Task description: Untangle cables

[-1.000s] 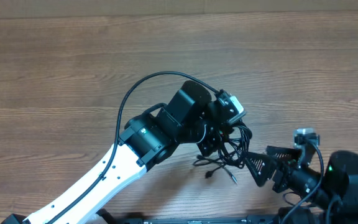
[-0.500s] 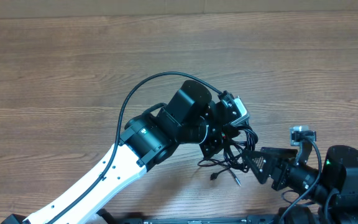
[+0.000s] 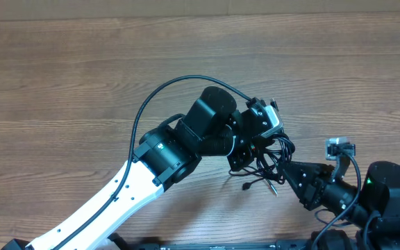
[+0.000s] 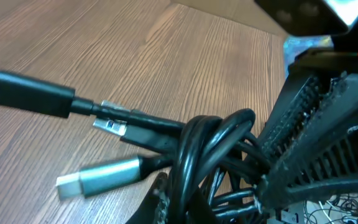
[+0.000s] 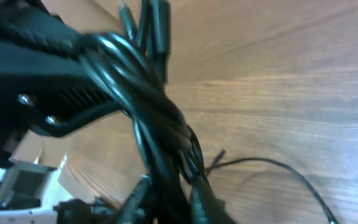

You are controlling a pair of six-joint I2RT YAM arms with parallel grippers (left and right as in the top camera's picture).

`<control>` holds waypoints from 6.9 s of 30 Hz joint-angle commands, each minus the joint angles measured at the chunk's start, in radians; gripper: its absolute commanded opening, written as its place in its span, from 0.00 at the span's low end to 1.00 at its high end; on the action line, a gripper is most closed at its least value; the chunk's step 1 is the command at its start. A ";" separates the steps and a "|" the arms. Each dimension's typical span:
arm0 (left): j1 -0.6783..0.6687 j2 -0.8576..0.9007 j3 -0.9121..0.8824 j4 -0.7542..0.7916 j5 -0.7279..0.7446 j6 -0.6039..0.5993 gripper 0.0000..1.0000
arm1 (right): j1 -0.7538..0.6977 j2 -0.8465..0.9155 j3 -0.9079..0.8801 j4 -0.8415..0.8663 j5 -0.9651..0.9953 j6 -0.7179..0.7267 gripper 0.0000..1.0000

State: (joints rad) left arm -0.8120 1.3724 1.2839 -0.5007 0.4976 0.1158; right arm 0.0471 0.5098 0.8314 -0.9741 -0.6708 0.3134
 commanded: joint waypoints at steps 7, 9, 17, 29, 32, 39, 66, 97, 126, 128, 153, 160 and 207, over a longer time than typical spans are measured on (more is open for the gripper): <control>-0.006 -0.026 0.028 0.005 0.027 0.023 0.04 | -0.003 -0.002 0.026 0.023 0.003 -0.006 0.04; -0.006 -0.026 0.028 0.008 0.025 0.023 0.04 | -0.003 -0.002 0.026 0.020 0.003 -0.006 0.04; -0.006 -0.026 0.028 0.027 -0.121 -0.134 0.04 | -0.003 -0.002 0.026 0.014 0.003 -0.006 0.04; -0.006 -0.026 0.028 0.034 -0.237 -0.272 0.04 | -0.003 -0.002 0.026 0.012 0.003 -0.006 0.04; -0.006 -0.026 0.028 0.034 -0.284 -0.348 0.04 | -0.003 -0.002 0.025 0.007 0.004 -0.006 0.04; -0.006 -0.026 0.028 0.034 -0.322 -0.390 0.04 | -0.003 -0.002 0.025 0.005 0.007 -0.006 0.04; -0.006 -0.026 0.028 0.026 -0.404 -0.460 0.04 | -0.003 -0.002 0.025 -0.027 0.034 -0.006 0.04; 0.014 -0.026 0.028 0.003 -0.427 -0.452 0.04 | -0.003 -0.002 0.025 -0.027 0.095 -0.006 1.00; 0.013 -0.026 0.028 0.057 -0.136 -0.398 0.04 | -0.003 0.006 0.015 0.065 0.436 -0.090 1.00; 0.013 -0.026 0.028 0.082 -0.075 -0.364 0.04 | -0.003 0.022 0.005 0.064 0.462 -0.105 0.99; 0.135 -0.034 0.028 0.038 -0.019 -0.304 0.04 | -0.003 0.323 -0.001 -0.043 0.790 0.044 0.92; 0.152 -0.040 0.028 0.028 -0.010 -0.306 0.04 | -0.003 0.323 -0.001 -0.040 0.722 0.083 0.93; 0.153 -0.132 0.028 0.079 -0.021 -0.283 0.04 | -0.003 0.454 0.001 -0.046 0.439 0.136 0.70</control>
State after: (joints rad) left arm -0.6594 1.2945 1.2839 -0.4370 0.5602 -0.1993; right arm 0.0471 0.9771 0.8307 -1.0115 -0.2333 0.4446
